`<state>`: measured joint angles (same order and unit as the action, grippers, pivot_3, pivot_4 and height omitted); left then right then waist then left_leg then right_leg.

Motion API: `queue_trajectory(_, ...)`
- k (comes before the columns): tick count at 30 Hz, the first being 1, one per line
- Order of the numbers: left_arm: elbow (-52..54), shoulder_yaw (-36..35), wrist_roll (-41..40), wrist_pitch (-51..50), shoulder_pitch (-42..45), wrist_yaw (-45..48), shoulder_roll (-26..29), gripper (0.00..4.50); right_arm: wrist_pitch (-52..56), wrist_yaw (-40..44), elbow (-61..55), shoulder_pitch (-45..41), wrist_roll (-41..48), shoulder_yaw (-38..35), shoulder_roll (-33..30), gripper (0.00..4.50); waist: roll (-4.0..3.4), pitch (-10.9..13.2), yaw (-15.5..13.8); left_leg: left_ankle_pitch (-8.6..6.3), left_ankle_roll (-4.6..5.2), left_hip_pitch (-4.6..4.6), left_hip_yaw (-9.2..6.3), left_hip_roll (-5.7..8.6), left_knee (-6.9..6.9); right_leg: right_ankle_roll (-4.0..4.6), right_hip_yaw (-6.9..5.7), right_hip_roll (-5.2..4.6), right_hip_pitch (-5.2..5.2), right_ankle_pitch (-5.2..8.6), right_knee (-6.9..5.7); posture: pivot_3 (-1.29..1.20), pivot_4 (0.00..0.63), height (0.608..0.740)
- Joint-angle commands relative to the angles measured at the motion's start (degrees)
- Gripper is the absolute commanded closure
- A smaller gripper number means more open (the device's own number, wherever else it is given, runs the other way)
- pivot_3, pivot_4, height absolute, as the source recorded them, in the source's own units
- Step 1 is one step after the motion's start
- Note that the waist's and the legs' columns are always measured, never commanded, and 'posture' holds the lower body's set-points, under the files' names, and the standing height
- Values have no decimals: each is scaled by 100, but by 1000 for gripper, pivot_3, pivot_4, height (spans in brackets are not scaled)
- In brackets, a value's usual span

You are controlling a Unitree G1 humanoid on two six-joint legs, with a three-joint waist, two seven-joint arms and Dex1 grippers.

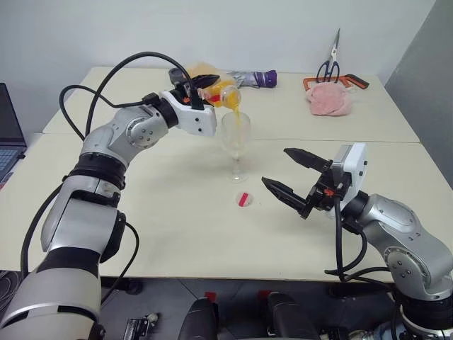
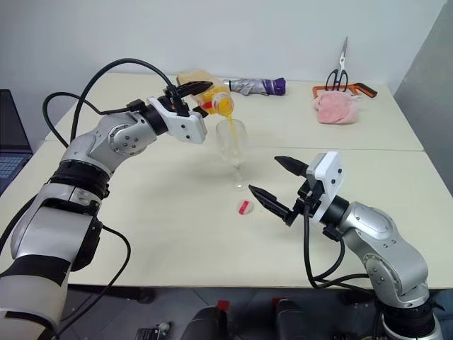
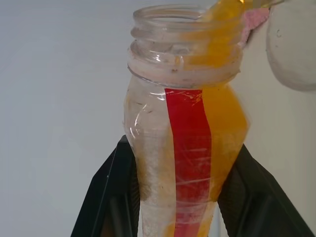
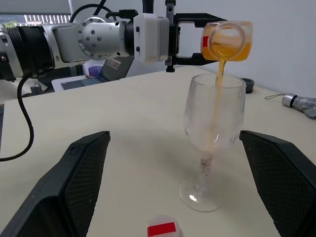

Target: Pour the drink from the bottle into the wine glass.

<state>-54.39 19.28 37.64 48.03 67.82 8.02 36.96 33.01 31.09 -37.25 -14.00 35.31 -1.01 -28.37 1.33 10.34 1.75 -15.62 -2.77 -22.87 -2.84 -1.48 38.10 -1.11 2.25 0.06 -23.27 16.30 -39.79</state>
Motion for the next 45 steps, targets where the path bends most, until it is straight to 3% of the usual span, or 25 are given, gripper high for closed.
queue_trajectory(1,85,-36,28,64,287,-206,130,2829,-105,-31,-184,-6,4,-75,-9,0,0,0,0,0,0,0,0,0,0,0,0,0,0,0,0,0,150,740)
queue_trajectory(45,-104,116,270,86,460,-507,271,2829,-292,-138,38,-72,-421,-51,100,0,0,0,0,0,0,1,2,1,5,0,1,-1,-2,0,-10,0,150,740)
